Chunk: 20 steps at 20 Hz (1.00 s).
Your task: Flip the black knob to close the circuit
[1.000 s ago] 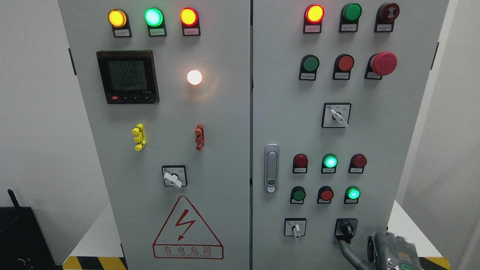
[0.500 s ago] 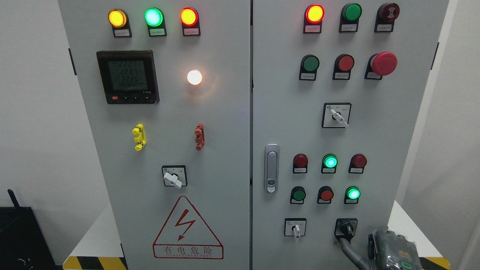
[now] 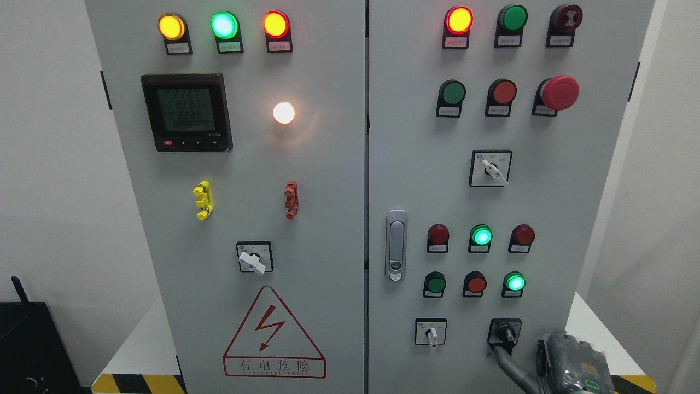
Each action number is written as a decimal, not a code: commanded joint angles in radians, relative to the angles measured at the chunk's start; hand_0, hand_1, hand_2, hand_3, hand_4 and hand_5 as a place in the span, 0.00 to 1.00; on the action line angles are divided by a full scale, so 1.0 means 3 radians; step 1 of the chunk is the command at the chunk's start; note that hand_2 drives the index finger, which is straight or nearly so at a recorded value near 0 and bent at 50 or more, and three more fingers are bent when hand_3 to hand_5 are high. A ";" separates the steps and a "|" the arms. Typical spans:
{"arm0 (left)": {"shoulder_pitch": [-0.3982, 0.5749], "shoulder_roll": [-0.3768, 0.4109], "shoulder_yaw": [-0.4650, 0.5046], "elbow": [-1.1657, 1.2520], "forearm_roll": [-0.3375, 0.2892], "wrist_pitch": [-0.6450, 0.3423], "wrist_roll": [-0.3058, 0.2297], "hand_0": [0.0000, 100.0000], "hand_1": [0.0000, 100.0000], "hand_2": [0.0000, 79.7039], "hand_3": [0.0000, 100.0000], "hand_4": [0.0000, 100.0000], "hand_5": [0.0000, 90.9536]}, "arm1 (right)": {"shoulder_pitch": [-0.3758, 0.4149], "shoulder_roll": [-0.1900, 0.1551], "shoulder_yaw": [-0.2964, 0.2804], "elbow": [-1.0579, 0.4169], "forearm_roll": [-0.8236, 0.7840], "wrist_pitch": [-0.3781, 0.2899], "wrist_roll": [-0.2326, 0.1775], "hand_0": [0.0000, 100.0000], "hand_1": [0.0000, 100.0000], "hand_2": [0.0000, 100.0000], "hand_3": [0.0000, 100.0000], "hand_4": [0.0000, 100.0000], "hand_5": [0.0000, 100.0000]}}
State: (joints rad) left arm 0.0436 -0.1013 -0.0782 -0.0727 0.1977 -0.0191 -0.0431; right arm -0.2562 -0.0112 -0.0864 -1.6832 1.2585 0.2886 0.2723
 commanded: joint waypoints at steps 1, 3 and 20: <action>0.0003 0.0000 0.0000 -0.0003 0.0001 0.0002 0.0001 0.12 0.56 0.00 0.00 0.00 0.00 | -0.0031 -0.0090 -0.0090 0.0068 -0.0074 0.0030 0.0002 0.00 0.04 0.91 1.00 0.90 0.93; -0.0002 0.0000 0.0000 0.0002 0.0001 0.0002 0.0001 0.12 0.56 0.00 0.00 0.00 0.00 | -0.0020 -0.0091 -0.0141 0.0068 -0.0084 0.0030 0.0002 0.00 0.04 0.91 1.00 0.90 0.93; 0.0003 0.0000 0.0000 0.0002 0.0001 0.0002 0.0001 0.12 0.56 0.00 0.00 0.00 0.00 | 0.0087 -0.0045 0.0211 0.0042 -0.0176 0.0045 -0.0227 0.00 0.05 0.91 1.00 0.90 0.93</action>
State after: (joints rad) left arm 0.0436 -0.1013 -0.0782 -0.0727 0.1976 -0.0191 -0.0432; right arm -0.2488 -0.0269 -0.0977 -1.6700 1.2104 0.3062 0.2232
